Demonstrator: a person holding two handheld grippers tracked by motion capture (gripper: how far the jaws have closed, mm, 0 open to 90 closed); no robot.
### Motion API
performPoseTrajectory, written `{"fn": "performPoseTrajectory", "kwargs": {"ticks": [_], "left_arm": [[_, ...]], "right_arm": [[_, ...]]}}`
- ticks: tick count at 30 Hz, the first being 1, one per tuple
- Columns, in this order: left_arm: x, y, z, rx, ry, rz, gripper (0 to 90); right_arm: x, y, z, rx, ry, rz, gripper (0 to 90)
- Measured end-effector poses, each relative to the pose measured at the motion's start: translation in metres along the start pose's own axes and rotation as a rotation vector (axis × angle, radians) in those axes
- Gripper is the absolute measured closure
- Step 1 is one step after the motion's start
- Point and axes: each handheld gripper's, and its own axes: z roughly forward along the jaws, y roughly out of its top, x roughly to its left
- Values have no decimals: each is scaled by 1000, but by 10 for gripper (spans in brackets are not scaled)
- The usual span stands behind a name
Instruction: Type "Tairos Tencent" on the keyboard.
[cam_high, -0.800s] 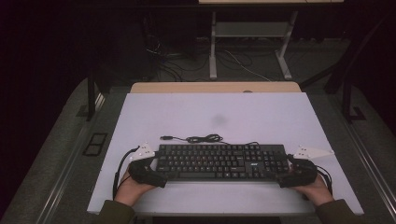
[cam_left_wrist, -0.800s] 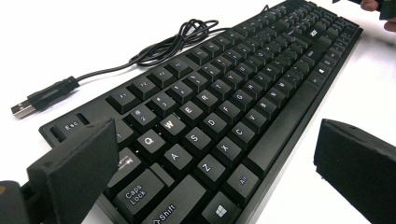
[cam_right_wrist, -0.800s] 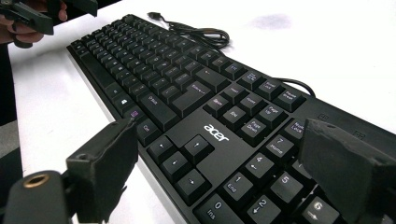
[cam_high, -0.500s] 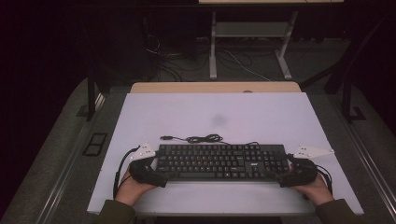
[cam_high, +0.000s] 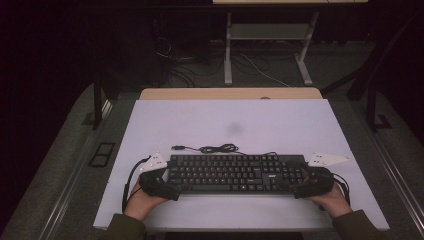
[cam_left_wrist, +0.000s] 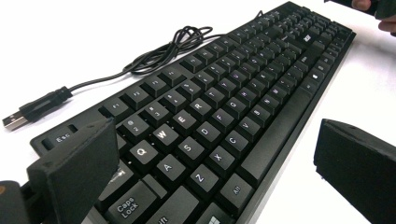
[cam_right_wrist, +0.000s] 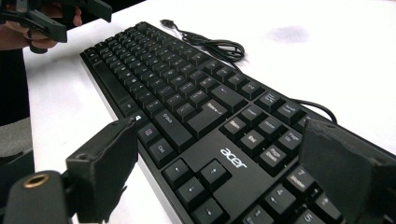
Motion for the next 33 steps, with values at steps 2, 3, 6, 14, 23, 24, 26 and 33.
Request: {"fn": "performPoseTrajectory", "kwargs": {"ticks": [2, 3, 6, 14, 23, 24, 26, 33], "left_arm": [[-1, 0, 0, 0, -1, -3, 0], [-1, 0, 1, -2, -1, -4, 0], [-2, 1, 1, -3, -2, -3, 0], [-3, 2, 2, -10, -3, -4, 0], [-5, 3, 5, -10, -7, -7, 0], [-5, 4, 6, -11, -8, -5, 0], [-5, 4, 7, -11, -15, -12, 0], [-7, 6, 12, -3, -25, 1, 0]], "right_arm": [[1, 2, 1, -3, 5, 0, 116], [1, 2, 2, -5, 8, -3, 116], [2, 6, 5, -12, 21, -3, 116], [4, 12, 13, -17, 39, -3, 117], [8, 16, 21, -19, 55, -1, 117], [9, 16, 22, -18, 58, 2, 118], [10, 17, 24, -19, 62, 0, 118], [11, 22, 30, -20, 72, -8, 119]]}}
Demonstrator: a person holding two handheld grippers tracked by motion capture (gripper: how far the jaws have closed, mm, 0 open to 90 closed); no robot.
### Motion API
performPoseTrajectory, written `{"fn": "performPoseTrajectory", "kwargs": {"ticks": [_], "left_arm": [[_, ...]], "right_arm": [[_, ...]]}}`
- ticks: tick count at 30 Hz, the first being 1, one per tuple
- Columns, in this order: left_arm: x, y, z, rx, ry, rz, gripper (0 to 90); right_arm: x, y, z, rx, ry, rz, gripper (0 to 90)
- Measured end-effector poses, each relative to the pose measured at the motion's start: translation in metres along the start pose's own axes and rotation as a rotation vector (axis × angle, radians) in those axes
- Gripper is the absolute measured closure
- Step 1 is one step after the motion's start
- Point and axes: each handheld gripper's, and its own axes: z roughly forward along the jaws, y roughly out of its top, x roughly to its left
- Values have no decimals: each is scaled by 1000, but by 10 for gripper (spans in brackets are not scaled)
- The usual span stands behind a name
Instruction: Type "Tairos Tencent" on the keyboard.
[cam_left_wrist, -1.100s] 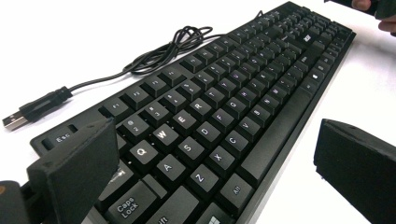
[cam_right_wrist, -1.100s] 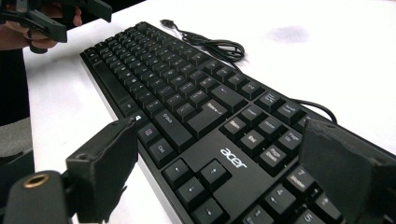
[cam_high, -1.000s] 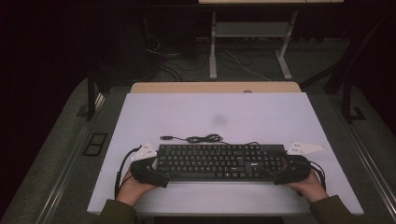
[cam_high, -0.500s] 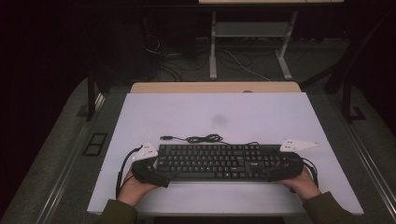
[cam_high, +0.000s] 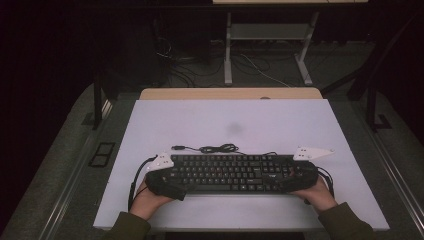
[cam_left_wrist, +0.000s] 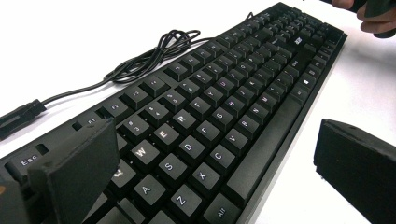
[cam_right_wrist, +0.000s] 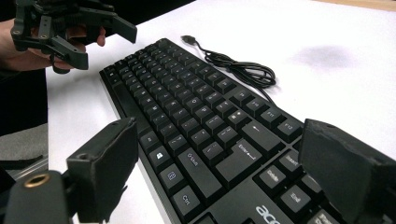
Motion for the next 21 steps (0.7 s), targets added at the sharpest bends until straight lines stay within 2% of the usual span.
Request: {"fn": "performPoseTrajectory", "kwargs": {"ticks": [16, 21], "left_arm": [[-2, 4, 5, 4, -3, 3, 0], [-2, 4, 7, 5, -5, 8, 0]], "right_arm": [[5, 7, 14, 15, 31, -18, 162], [7, 9, 18, 22, 46, -31, 229]]}}
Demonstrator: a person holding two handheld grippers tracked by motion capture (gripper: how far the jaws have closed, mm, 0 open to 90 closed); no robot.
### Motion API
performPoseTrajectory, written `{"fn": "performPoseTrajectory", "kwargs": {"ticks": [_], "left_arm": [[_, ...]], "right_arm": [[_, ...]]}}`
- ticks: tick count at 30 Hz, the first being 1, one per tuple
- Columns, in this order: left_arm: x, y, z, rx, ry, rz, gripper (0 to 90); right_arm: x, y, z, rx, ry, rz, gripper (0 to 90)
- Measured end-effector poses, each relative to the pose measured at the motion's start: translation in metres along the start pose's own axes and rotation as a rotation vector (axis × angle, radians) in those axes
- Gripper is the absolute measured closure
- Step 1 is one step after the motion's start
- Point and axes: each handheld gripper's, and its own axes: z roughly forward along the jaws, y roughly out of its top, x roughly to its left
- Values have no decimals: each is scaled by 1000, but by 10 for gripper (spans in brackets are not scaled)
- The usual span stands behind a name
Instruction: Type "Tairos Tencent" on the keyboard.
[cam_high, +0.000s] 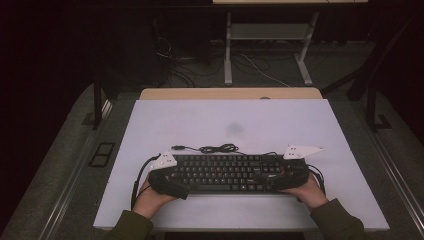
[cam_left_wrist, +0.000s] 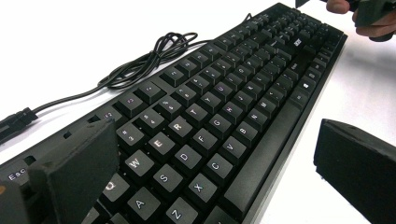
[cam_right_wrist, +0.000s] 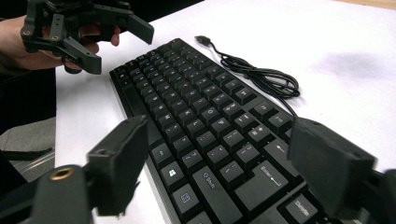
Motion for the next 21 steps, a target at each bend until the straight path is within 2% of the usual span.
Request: {"fn": "performPoseTrajectory", "kwargs": {"ticks": [14, 21], "left_arm": [[1, -1, 0, 2, 0, -9, 0], [1, -2, 1, 5, -3, -5, 0]], "right_arm": [[3, 5, 18, 37, 36, -25, 465], [2, 3, 22, 82, 47, -26, 666]]}}
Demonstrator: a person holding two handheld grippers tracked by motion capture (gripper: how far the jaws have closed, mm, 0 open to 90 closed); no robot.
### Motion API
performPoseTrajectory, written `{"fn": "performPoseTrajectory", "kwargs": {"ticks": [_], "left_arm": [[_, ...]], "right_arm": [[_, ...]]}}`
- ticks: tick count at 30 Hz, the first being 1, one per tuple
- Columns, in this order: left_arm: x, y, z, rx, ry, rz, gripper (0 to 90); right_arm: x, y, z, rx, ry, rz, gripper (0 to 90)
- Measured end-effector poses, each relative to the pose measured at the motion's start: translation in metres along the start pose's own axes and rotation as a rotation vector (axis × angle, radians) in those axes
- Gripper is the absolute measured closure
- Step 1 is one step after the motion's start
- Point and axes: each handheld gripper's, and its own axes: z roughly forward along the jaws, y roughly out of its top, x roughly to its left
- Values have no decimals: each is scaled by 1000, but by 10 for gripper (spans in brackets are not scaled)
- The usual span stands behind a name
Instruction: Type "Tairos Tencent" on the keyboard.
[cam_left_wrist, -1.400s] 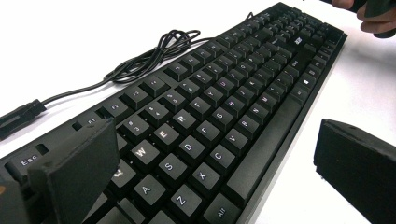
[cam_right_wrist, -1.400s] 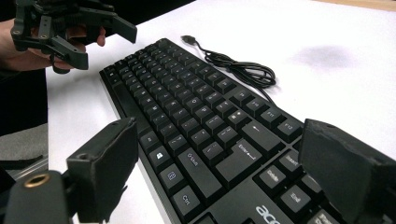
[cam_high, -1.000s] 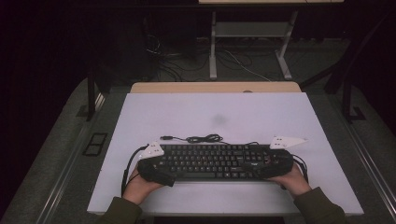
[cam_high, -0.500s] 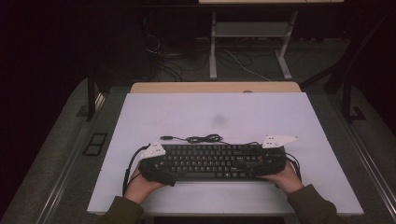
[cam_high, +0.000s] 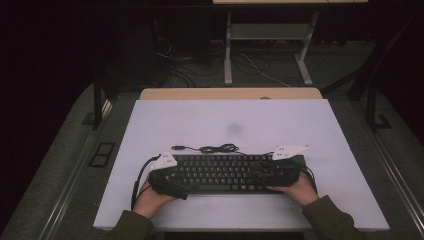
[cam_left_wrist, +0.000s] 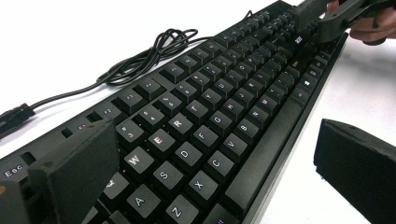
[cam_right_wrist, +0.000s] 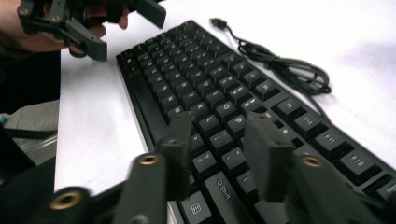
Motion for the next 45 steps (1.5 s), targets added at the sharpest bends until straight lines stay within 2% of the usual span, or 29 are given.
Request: {"fn": "performPoseTrajectory", "kwargs": {"ticks": [5, 9, 21, 36, 45], "left_arm": [[0, 0, 0, 0, 0, -1, 0], [0, 0, 0, 3, -1, 0, 0], [0, 0, 1, 7, -6, -2, 0], [0, 1, 1, 4, -3, -1, 0], [-1, 6, 4, 10, -8, 12, 0]], "right_arm": [[-1, -3, 3, 40, 2, -4, 822], [-1, -3, 4, 59, 1, -12, 893], [0, -7, 12, 142, -11, -33, 894], [1, -9, 16, 180, -33, -59, 895], [0, -10, 16, 180, -30, -58, 895]]}}
